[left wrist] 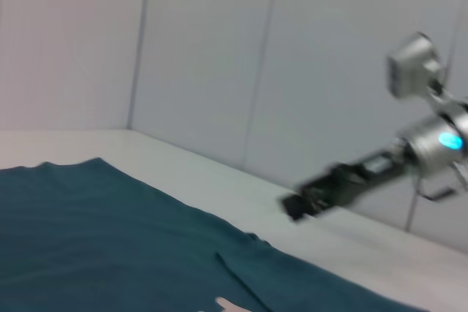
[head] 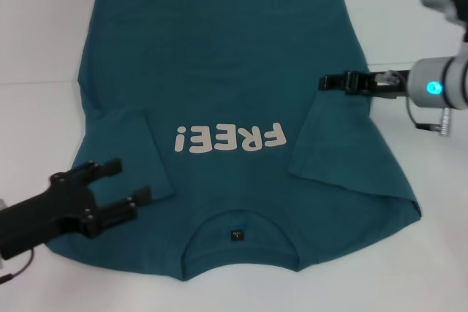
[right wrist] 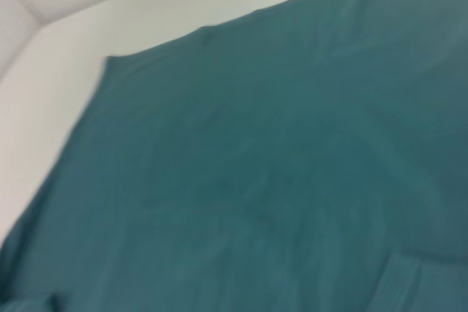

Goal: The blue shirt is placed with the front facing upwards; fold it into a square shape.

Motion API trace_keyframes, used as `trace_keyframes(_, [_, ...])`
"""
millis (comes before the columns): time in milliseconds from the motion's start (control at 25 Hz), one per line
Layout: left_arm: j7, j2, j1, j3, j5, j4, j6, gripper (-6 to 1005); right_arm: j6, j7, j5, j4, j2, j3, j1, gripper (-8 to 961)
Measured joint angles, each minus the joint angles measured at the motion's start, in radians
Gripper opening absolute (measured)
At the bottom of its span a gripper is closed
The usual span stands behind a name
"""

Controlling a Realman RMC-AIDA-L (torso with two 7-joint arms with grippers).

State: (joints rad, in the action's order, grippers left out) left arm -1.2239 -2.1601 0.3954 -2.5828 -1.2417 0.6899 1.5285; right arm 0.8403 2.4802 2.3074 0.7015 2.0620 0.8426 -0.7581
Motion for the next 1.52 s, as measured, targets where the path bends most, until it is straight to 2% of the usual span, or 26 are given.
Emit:
trace_keyframes(80, [-0.05, 0.007, -0.002, -0.027, -0.001, 0.002, 0.013, 830, 0.129, 0.0, -0.024, 0.068, -0.017, 0.0, 0.044, 584])
trace_keyframes(240, [-0.175, 0.024, -0.012, -0.038, -0.002, 0.02, 0.022, 830, 0.368, -0.026, -0.106, 0.113, -0.075, -0.021, 0.124, 678])
trace_keyframes(400, [-0.328, 0.028, -0.036, -0.038, -0.001, 0.087, 0.027, 830, 0.522, -0.084, -0.175, 0.116, -0.12, -0.115, 0.197, 724])
trace_keyframes(560, [-0.548, 0.028, -0.069, -0.039, 0.037, 0.184, 0.024, 831, 0.62, -0.142, -0.184, 0.112, -0.152, -0.208, 0.254, 809])
trace_keyframes(640, [-0.61, 0.028, -0.079, -0.04, 0.077, 0.207, 0.005, 831, 0.634, -0.184, -0.184, 0.109, -0.155, -0.241, 0.278, 858])
trace_keyframes(760, [-0.679, 0.028, -0.086, -0.042, 0.155, 0.227, -0.038, 828, 0.633, -0.252, -0.182, 0.106, -0.145, -0.27, 0.307, 931])
trace_keyframes(960, [-0.709, 0.017, -0.081, -0.028, 0.232, 0.266, -0.096, 824, 0.623, -0.275, -0.174, 0.103, -0.14, -0.274, 0.319, 946])
trace_keyframes(1280, [-0.705, 0.009, -0.052, 0.025, 0.312, 0.267, -0.204, 830, 0.588, -0.281, -0.174, 0.055, -0.147, -0.268, 0.302, 946])
trace_keyframes(1520, [-0.776, 0.023, -0.034, 0.026, 0.321, 0.245, -0.202, 824, 0.577, -0.288, -0.175, 0.031, -0.15, -0.266, 0.29, 946])
